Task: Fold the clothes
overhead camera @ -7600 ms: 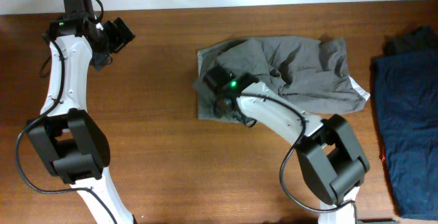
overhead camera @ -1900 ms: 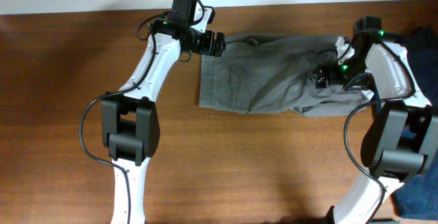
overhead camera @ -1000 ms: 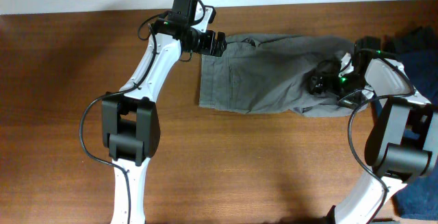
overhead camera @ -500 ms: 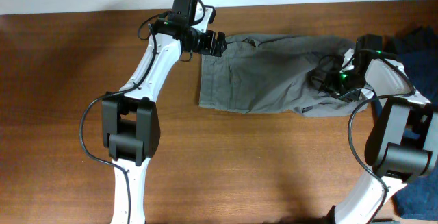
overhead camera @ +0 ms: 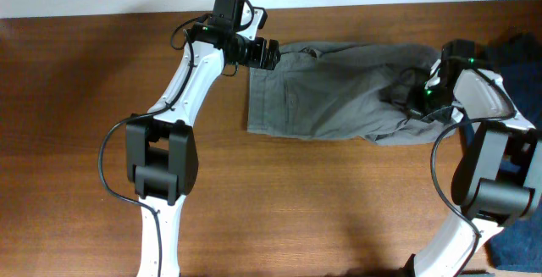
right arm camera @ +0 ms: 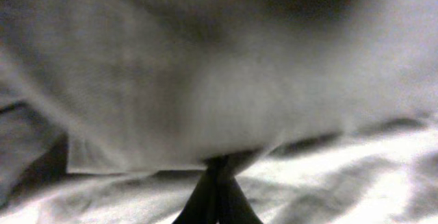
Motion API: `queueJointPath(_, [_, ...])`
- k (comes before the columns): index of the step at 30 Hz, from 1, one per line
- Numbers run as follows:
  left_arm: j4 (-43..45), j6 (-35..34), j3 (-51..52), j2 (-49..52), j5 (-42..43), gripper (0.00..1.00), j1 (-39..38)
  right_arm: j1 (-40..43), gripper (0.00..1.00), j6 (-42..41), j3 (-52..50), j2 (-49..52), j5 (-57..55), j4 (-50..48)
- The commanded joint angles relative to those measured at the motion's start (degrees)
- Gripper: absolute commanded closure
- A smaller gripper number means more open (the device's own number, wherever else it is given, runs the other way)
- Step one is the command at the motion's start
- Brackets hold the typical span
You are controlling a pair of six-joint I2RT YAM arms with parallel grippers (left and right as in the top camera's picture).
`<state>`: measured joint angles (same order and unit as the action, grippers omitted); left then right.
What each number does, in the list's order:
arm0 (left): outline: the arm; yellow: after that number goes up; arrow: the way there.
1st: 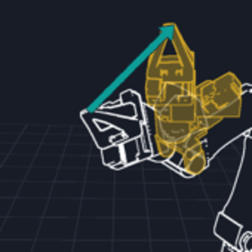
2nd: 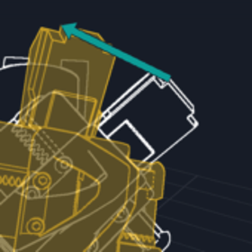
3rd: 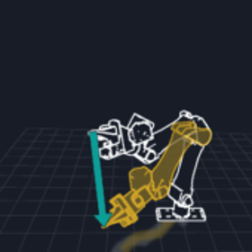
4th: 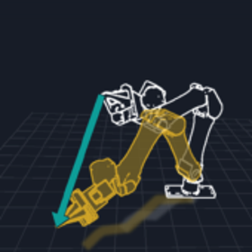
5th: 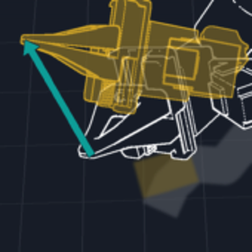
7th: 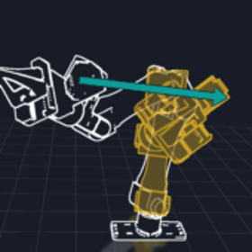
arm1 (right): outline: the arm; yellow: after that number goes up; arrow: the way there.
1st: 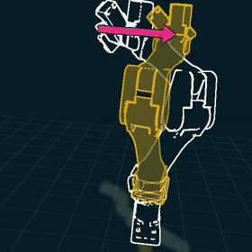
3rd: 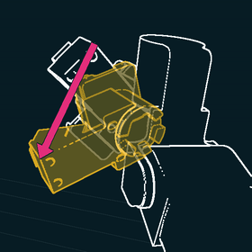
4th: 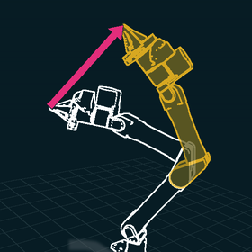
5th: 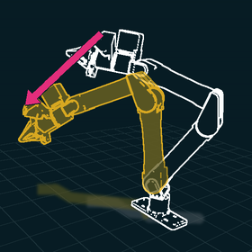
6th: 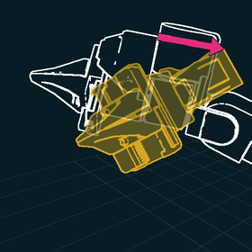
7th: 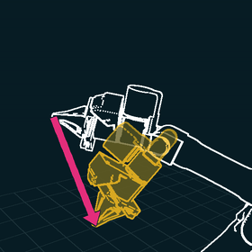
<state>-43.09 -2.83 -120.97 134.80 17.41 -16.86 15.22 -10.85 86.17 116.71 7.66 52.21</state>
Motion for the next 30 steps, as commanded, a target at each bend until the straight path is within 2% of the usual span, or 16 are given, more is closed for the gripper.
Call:
queueJointPath(1, [0.1,-0.5,-0.5,0.6,0.8,0.01,0.0,0.3,0.96,-1.0,5.7,-5.8,-10.2,5.7])
queueJointPath(4, [0.2,-0.5,-0.5,0.6,0.6,0.01,0.0,0.3,0.96,-2.1,7.8,-6.9,-14.4,11.8])
queueJointPath(10, [0.2,-0.5,-0.5,0.6,0.2,0.01,0.0,0.3,0.95,-3.8,8.3,-7.0,-15.0,21.6])
queueJointPath(11, [0.2,-0.5,-0.5,0.6,0.2,0.01,0.0,0.3,0.93,-3.8,8.3,-7.0,-15.7,23.0])
queueJointPath(12, [0.2,-0.5,-0.5,0.6,0.2,0.01,0.0,0.3,0.85,-3.9,8.3,-7.0,-17.6,24.8])
queueJointPath(14, [0.2,-0.5,-0.5,0.6,0.2,0.01,0.0,0.3,0.78,-6.2,8.3,-6.9,-22.6,26.9])
queueJointPath(17, [0.2,-0.5,-0.5,0.6,0.2,0.01,0.0,0.3,0.75,-11.3,8.3,-7.0,-31.0,28.2])
queueJointPath(18, [0.2,-0.5,-0.5,0.6,0.3,0.01,0.0,0.3,0.62,-12.4,8.3,-7.0,-32.8,28.1])
queueJointPath(20, [0.2,-0.5,-0.5,0.6,0.5,0.01,0.0,0.3,0.18,-12.6,8.8,-7.0,-33.4,27.8])
queueJointPath(21, [0.2,-0.5,-0.5,0.6,0.9,0.01,0.0,0.3,0.11,-12.6,9.2,-7.0,-32.9,27.5])
queueJointPath(23, [0.2,-0.5,-0.5,0.6,2.0,0.01,0.0,0.3,0.07,-12.5,10.2,-7.0,-30.3,26.6])
queueJointPath(24, [0.2,-0.4,-0.5,0.6,3.9,0.01,0.0,0.2,0.02,-10.2,11.7,-7.0,-25.3,25.2])
queueJointPath(30, [0.2,-0.1,-0.5,0.6,6.9,0.01,0.0,0.2,0.01,12.4,14.6,-7.0,10.5,16.4])
